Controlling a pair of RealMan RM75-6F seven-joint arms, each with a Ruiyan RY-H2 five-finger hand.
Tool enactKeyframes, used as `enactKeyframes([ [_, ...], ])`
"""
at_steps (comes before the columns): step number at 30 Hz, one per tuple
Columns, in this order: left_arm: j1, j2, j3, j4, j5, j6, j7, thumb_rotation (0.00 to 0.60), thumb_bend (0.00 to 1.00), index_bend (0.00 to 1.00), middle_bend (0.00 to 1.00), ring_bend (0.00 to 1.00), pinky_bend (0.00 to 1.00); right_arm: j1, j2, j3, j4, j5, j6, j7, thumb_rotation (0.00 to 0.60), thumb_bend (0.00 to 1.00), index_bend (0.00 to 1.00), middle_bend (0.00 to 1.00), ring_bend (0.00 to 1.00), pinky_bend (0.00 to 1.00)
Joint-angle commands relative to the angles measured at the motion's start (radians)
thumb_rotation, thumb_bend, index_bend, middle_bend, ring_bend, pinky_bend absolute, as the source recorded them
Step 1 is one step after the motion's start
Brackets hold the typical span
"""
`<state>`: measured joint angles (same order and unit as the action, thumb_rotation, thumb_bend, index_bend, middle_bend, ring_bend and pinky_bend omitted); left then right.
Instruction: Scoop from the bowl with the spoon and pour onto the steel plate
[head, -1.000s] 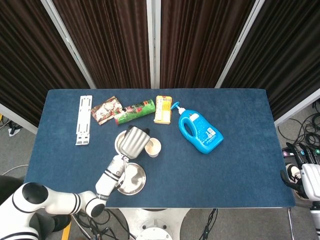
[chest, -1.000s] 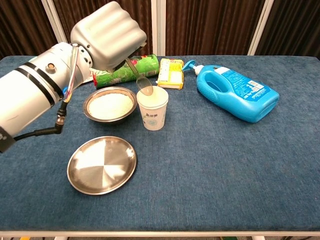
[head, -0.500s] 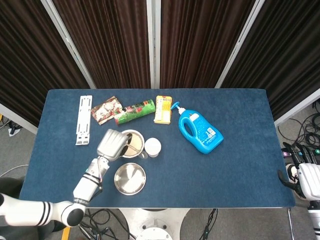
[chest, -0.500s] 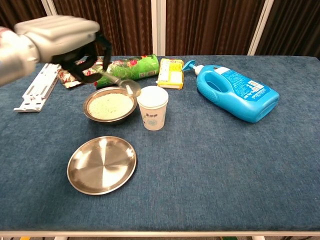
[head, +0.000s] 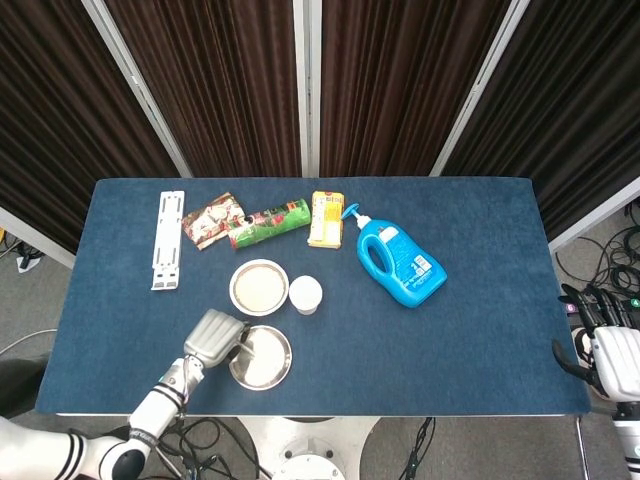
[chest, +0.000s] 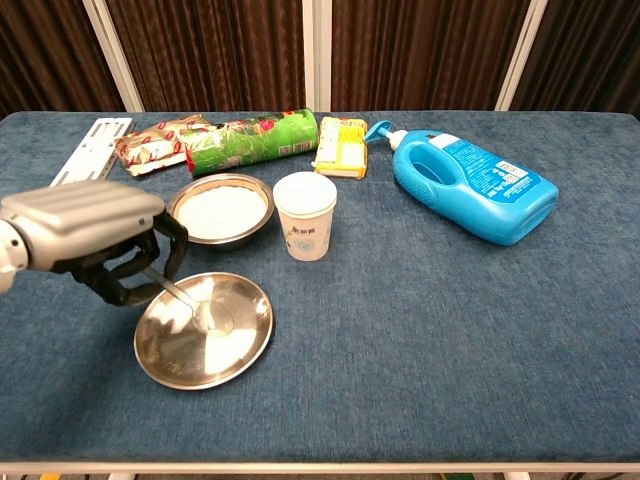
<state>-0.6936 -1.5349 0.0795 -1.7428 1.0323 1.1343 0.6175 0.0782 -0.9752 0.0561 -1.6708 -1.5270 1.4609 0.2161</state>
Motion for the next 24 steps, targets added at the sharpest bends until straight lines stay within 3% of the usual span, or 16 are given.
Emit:
enactKeyframes([
  [1,0.002,-0.023,-0.012,0.017,-0.015,-0.011,0.022,0.6,0.55,0.62,0.92,0.91,1.0,-0.002,0.002,0.0,-0.002,0.001,0.003,-0.001,0.6,0.29,0.09,0.23,0.0,0.0],
  [5,0.001,-0.035,-0.023,0.012,-0.031,-0.018,0.048,0.6,0.52,0.55,0.92,0.91,1.0,-0.005,0.002,-0.002,-0.001,0.004,0.004,0.001,0.6,0.3,0.09,0.23,0.0,0.0],
  [11,0.022,-0.019,-0.039,-0.022,-0.019,0.008,0.032,0.6,0.25,0.39,0.91,0.9,1.0,-0.006,0.002,-0.001,0.004,0.006,0.004,0.007,0.6,0.3,0.09,0.23,0.0,0.0],
  [17,0.112,0.102,-0.061,-0.075,0.074,0.14,-0.108,0.6,0.22,0.36,0.86,0.83,1.0,-0.005,0.01,-0.001,0.006,0.011,-0.003,0.015,0.6,0.3,0.09,0.23,0.0,0.0],
  [19,0.15,0.143,-0.065,-0.063,0.104,0.195,-0.156,0.6,0.22,0.36,0.82,0.75,0.93,-0.003,0.014,-0.002,0.006,0.014,-0.01,0.02,0.6,0.3,0.09,0.23,0.0,0.0],
  [22,0.22,0.196,-0.062,0.01,0.123,0.28,-0.21,0.6,0.22,0.36,0.7,0.54,0.62,-0.001,0.015,-0.005,0.01,0.019,-0.022,0.024,0.6,0.3,0.09,0.22,0.0,0.0],
  [24,0.262,0.226,-0.049,0.091,0.136,0.307,-0.256,0.6,0.22,0.36,0.57,0.4,0.43,0.0,0.011,-0.008,0.015,0.023,-0.031,0.029,0.6,0.3,0.09,0.21,0.0,0.0],
])
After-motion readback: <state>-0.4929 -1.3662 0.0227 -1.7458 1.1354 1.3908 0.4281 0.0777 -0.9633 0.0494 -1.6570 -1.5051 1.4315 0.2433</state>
